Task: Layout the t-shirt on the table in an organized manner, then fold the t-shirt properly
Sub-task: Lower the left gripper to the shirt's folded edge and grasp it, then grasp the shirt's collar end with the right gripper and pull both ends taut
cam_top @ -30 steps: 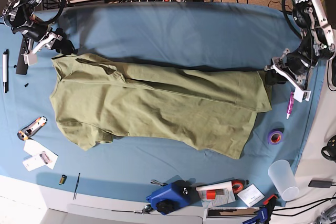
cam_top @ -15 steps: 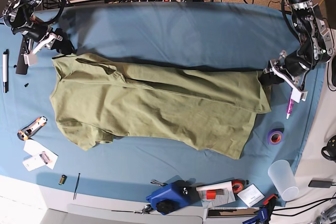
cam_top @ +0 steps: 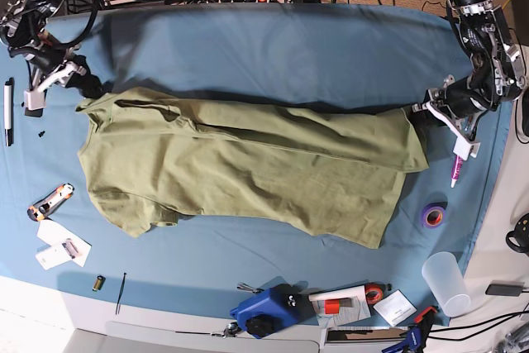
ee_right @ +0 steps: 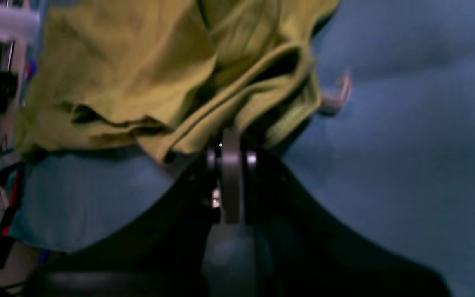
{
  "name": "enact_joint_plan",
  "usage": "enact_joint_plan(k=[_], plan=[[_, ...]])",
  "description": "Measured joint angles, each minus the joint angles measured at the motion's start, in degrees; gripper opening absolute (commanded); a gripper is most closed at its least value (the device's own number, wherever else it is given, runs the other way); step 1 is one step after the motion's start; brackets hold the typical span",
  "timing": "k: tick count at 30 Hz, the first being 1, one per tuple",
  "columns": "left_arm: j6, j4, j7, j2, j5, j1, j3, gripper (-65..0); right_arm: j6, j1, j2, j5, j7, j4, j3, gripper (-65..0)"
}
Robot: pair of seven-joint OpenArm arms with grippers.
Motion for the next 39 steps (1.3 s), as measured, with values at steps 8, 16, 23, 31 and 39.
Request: enact_joint_plan(k=[8, 16, 23, 31, 39], plan=[[0.0, 4.2, 1.2, 0.0, -0.3, 0.6, 0.0, -65.0, 0.0, 0.1, 3.7, 2.4, -0.3, 0.0, 0.0, -65.0], [0.0, 9.3, 1.4, 0.0, -0.4, 6.3, -0.6, -65.0, 0.0, 0.1, 5.5, 2.6, -0.2, 0.0, 1.5, -65.0], [0.0, 13.0, 1.4, 0.1, -0.4, 10.4, -3.7, -65.0, 0.0, -0.4, 5.9, 2.6, -0.2, 0.0, 7.4, -65.0], [0.0, 13.1, 1.6, 0.1, -0.9, 14.3, -3.7, -65.0, 0.0, -4.8, 6.4, 2.7, -0.3, 0.0, 7.3, -65.0], [0.0, 15.7, 1.8, 0.1, -0.9, 18.2, -3.7, -65.0, 0.0, -6.6, 6.4, 3.1, -0.4, 0.0, 7.4, -65.0]])
